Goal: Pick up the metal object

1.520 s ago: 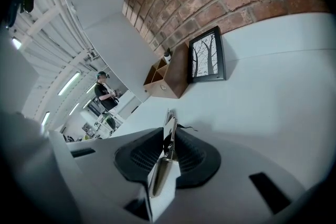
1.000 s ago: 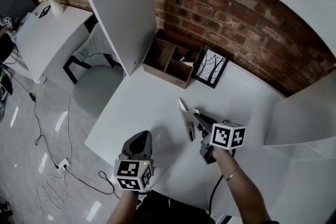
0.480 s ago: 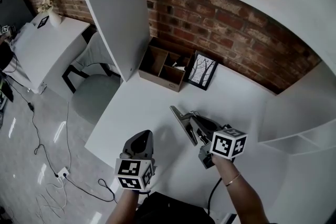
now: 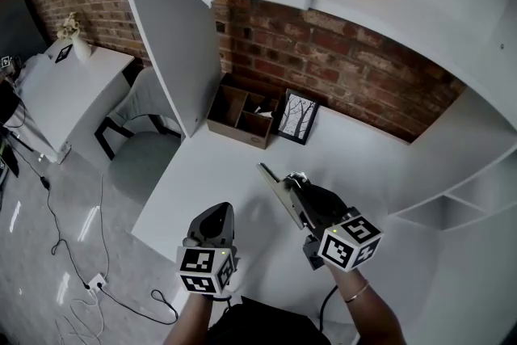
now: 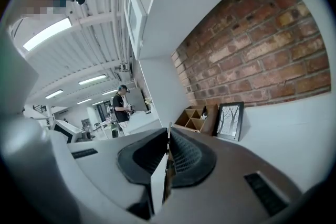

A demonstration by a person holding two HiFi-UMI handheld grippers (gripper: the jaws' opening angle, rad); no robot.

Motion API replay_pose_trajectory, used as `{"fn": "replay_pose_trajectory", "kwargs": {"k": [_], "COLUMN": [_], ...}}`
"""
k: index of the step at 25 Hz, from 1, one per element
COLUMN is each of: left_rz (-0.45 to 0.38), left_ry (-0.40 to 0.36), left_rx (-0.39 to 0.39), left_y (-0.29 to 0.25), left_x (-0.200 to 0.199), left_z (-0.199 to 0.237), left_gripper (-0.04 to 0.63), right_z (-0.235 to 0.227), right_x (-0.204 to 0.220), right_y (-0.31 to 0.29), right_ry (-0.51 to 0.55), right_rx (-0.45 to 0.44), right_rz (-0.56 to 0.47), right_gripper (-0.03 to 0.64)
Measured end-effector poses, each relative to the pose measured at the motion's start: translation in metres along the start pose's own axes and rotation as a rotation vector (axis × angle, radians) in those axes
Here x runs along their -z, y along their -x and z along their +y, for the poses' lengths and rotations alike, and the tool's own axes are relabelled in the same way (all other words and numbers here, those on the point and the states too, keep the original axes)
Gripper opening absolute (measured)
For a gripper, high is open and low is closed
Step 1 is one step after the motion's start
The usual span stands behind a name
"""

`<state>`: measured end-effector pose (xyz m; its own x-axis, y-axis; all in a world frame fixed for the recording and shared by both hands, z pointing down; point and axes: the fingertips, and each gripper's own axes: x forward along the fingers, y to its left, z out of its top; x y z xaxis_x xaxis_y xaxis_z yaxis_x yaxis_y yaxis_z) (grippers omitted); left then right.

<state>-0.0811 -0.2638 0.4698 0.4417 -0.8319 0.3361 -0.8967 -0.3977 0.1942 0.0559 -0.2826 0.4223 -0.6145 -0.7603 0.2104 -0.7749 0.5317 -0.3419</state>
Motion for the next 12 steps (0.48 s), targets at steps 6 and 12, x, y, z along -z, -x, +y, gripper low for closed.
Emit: {"fn": "replay_pose_trajectory", "kwargs": {"k": [6, 12], "left_rz": [-0.023, -0.055], "left_ry": [-0.025, -0.043], "left_rx": [0.009, 0.020], "left_y": [0.014, 0.023], "left_x": [-0.009, -0.020], "left_z": [-0.007, -0.012], "left_gripper": [0.008, 0.008], "right_z": [0.016, 0.029], "right_x": [-0.019, -0.034], "right_y": [0.024, 0.043], "right_ry": [0.057, 0.131], "right_rx": [0.020, 0.040], "right_rz": [-0.074, -0.137], "right_gripper": [0.021, 0.020]}}
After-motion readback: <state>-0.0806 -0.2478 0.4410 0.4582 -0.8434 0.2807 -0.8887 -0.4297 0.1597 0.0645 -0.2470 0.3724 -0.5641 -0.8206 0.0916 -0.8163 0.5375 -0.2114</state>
